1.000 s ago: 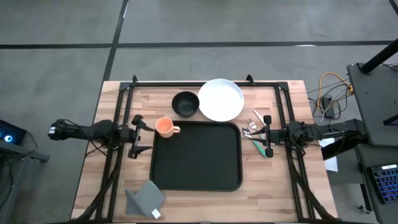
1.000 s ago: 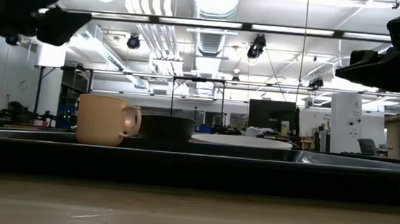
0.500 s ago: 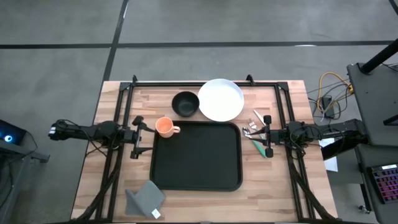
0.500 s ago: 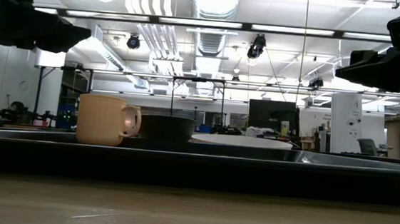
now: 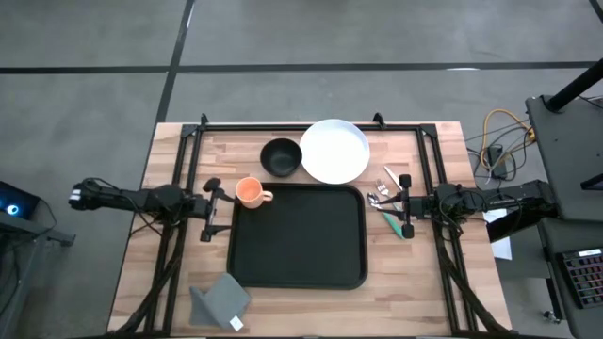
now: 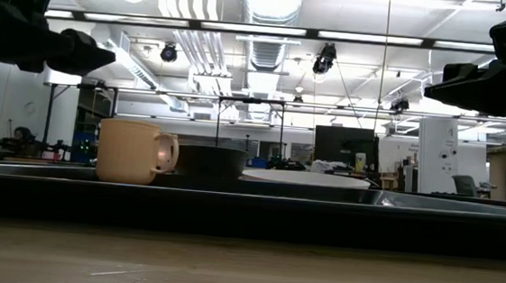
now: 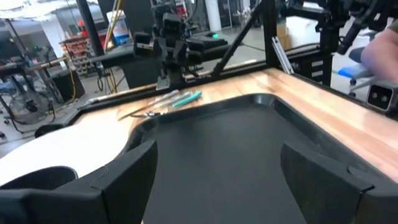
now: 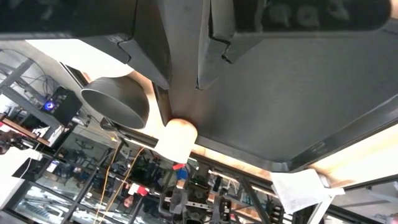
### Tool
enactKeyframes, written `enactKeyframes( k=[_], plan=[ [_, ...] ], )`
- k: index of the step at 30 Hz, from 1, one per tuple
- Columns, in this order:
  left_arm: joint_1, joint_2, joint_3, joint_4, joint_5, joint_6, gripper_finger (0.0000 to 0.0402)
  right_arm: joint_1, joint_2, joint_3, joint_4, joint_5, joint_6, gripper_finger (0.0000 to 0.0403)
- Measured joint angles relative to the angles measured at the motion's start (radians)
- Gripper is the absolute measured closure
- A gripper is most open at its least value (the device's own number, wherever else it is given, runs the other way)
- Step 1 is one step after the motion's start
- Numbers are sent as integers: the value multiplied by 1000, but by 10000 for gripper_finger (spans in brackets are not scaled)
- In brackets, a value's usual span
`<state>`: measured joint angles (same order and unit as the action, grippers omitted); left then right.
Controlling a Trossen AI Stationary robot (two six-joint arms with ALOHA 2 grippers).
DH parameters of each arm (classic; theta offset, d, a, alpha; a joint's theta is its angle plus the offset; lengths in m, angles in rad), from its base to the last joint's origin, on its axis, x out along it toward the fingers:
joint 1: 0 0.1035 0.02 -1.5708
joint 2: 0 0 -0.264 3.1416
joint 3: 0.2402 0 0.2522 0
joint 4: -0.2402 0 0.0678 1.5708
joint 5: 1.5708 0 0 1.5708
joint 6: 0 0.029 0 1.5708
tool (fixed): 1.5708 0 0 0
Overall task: Set up tray
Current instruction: Put the white plate on the black serving tray
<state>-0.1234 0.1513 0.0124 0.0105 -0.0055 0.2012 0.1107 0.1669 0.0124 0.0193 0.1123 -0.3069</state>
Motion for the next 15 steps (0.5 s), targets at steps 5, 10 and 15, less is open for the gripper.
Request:
enactKeyframes(
  k=[5, 10, 15],
  plan=[
    [0, 27, 0, 0, 0, 0, 86, 0, 0, 0, 0, 0, 0, 335],
    [0, 47, -1, 9, -2, 28, 86, 0, 0, 0, 0, 0, 0, 335],
    [0, 36, -2, 97, -3, -21, 86, 0, 0, 0, 0, 0, 0, 335]
  ],
)
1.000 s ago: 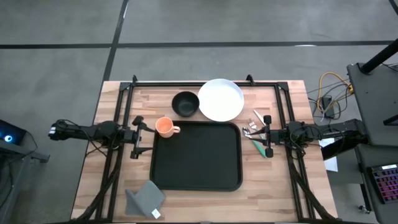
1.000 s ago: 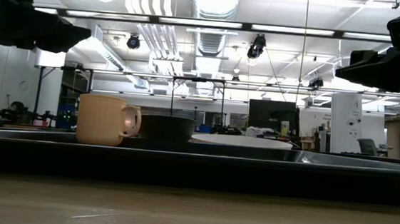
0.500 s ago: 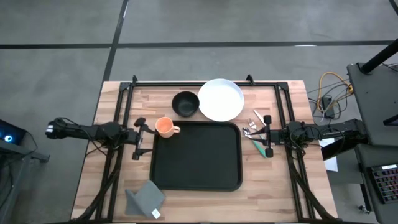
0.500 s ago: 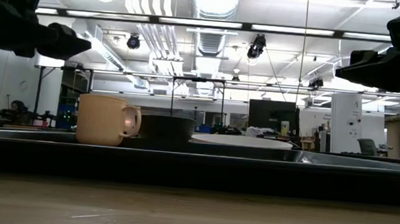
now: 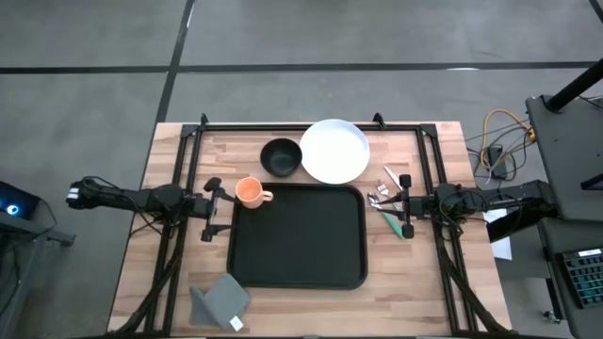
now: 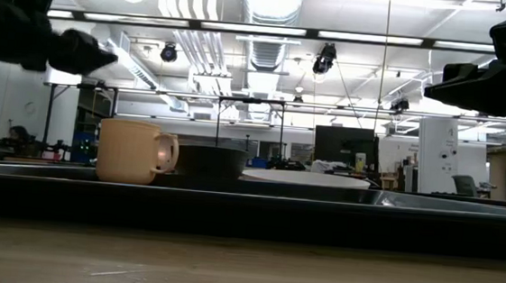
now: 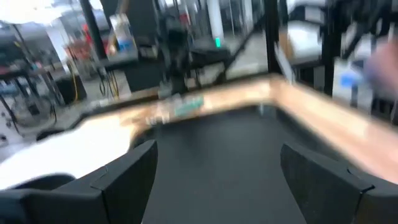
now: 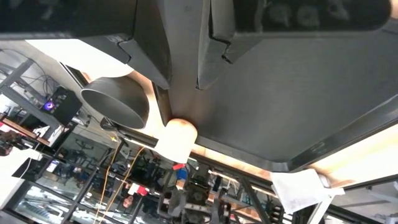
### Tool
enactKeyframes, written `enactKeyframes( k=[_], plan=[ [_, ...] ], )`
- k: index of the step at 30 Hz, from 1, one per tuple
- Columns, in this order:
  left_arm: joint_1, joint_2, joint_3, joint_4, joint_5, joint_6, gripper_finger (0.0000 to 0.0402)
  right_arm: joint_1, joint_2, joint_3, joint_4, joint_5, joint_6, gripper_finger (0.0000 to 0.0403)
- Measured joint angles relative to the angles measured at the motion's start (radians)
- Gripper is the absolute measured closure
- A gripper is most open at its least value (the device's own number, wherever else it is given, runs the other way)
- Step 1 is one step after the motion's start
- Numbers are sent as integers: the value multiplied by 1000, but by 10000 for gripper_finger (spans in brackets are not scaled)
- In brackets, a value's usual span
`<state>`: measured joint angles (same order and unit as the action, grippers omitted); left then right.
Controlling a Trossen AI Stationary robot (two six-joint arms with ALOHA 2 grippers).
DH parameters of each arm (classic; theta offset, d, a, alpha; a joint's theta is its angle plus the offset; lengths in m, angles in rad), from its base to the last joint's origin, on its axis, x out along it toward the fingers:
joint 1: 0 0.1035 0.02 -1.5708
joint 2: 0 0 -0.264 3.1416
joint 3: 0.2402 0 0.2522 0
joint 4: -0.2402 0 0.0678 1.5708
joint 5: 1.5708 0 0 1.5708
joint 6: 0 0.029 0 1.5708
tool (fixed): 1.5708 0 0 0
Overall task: Set up tray
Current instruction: Put the white plate on the black serving tray
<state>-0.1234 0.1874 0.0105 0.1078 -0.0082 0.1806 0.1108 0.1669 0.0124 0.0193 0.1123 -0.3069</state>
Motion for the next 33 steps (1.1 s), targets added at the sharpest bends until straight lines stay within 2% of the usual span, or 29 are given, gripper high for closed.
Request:
enactKeyframes(
  k=[3, 9, 16, 22, 33],
  plan=[
    [1, -16, -1, 48, 0, -16, 86, 0, 0, 0, 0, 0, 0, 335],
    [1, -48, -1, 43, 1, -133, 86, 0, 0, 0, 0, 0, 0, 335],
    [1, -97, -1, 36, 1, -143, 86, 0, 0, 0, 0, 0, 0, 335],
    [1, -186, -1, -62, 2, -212, 86, 0, 0, 0, 0, 0, 0, 335],
    [0, -183, -2, -83, 14, -243, 86, 0, -1, 0, 0, 0, 0, 335]
  ],
)
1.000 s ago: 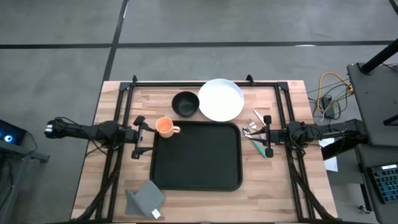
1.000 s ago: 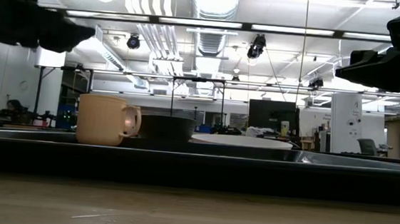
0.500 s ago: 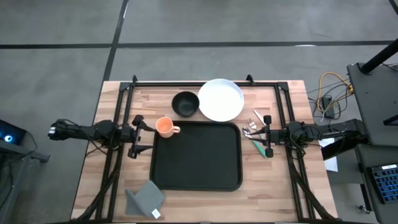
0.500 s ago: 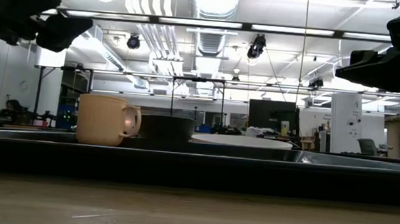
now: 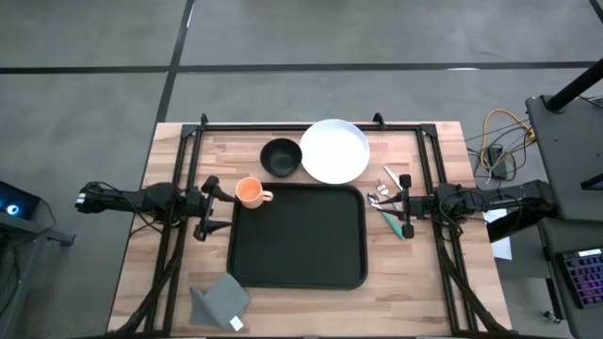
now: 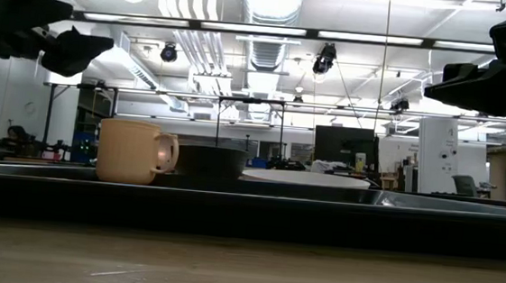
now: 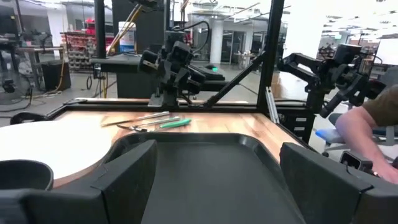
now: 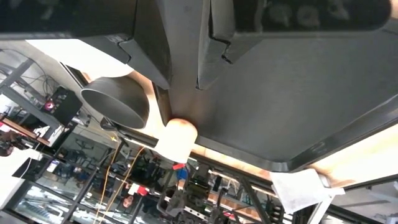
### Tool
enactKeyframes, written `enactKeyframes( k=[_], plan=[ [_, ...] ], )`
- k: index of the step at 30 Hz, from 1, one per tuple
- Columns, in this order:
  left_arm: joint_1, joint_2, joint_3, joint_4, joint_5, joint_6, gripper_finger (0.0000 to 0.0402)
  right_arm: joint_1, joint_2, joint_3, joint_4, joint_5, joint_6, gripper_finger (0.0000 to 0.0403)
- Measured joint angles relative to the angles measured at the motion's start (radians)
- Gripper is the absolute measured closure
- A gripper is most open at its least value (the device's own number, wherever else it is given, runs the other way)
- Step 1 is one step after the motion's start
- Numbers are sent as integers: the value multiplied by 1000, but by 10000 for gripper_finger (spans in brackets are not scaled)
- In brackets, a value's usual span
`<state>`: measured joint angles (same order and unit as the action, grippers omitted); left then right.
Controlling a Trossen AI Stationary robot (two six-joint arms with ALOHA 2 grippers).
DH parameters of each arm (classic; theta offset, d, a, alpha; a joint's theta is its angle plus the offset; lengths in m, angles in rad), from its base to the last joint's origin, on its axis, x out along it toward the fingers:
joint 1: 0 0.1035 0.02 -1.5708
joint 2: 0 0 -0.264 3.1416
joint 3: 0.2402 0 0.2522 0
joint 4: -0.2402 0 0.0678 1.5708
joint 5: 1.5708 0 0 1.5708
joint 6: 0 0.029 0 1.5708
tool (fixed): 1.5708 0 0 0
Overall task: Set up tray
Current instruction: Put the white plate on the black serving tray
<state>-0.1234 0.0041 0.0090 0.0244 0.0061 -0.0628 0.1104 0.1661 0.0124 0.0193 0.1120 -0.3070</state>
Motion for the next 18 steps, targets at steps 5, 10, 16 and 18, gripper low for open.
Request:
enactKeyframes(
  k=[5, 10, 16, 18],
  plan=[
    [0, 1, 0, 0, 0, 0, 86, 0, 0, 0, 0, 0, 0, 335],
    [0, 1, 0, 0, 0, 0, 86, 0, 0, 0, 0, 0, 0, 335],
    [0, 13, 0, -1, 0, 0, 86, 0, 0, 0, 0, 0, 0, 335],
    [0, 24, 0, -1, 0, 0, 86, 0, 0, 0, 0, 0, 0, 335]
  ],
)
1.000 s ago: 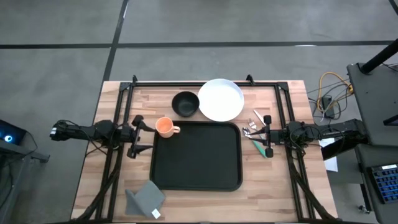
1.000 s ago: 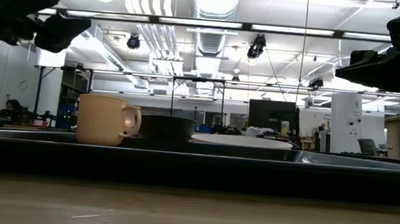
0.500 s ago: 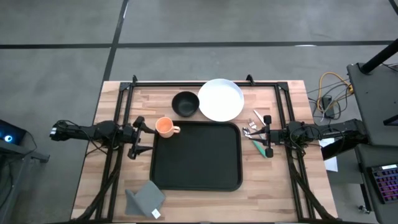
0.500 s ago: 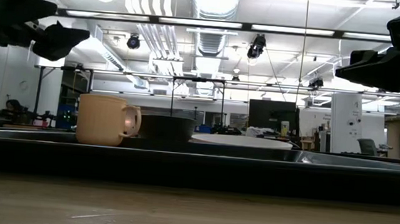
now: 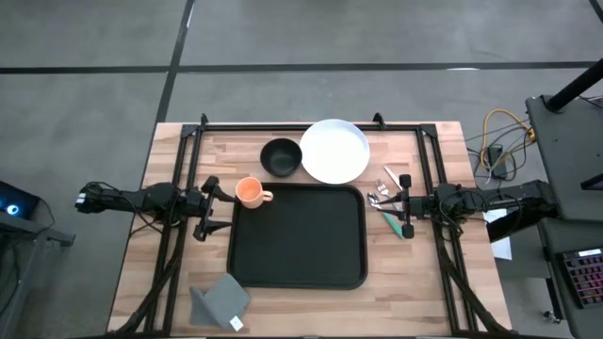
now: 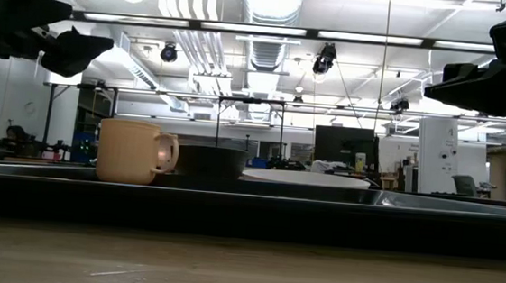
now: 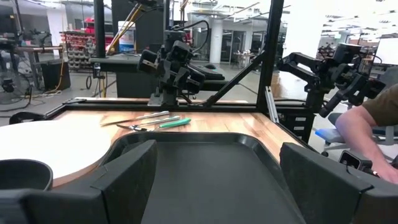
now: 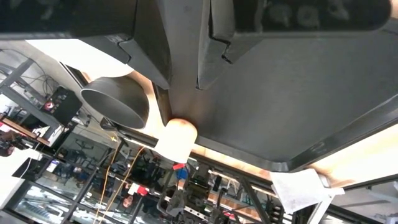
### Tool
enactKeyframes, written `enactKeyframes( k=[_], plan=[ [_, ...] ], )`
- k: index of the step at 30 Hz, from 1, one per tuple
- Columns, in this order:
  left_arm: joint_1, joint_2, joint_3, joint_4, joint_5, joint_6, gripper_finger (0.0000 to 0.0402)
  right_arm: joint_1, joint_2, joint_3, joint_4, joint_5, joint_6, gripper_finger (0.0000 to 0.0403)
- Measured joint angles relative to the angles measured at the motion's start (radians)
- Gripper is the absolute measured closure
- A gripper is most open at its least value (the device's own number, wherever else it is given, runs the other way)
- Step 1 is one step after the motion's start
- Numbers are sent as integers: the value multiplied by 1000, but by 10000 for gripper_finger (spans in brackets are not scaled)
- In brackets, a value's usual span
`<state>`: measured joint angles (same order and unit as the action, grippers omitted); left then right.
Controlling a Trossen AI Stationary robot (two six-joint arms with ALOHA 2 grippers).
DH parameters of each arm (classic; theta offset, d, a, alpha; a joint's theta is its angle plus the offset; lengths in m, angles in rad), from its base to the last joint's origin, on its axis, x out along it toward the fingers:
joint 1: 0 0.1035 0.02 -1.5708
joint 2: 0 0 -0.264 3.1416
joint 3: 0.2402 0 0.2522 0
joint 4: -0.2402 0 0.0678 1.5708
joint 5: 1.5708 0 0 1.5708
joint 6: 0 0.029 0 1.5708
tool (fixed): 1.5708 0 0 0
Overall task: Set up tray
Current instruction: Put the white plate on the black serving tray
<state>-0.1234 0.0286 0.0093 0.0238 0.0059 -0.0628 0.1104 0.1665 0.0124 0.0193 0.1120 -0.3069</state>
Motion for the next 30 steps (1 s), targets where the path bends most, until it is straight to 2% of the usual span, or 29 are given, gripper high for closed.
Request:
enactKeyframes(
  k=[14, 20, 30],
  plan=[
    [0, 102, 1, 1, -1, 0, 86, 0, 0, 0, 0, 0, 0, 335],
    [0, 92, 2, 60, -2, 3, 86, 0, 0, 0, 0, 0, 0, 335],
    [0, 86, 1, 63, -4, 28, 86, 0, 0, 0, 0, 0, 0, 335]
  ],
)
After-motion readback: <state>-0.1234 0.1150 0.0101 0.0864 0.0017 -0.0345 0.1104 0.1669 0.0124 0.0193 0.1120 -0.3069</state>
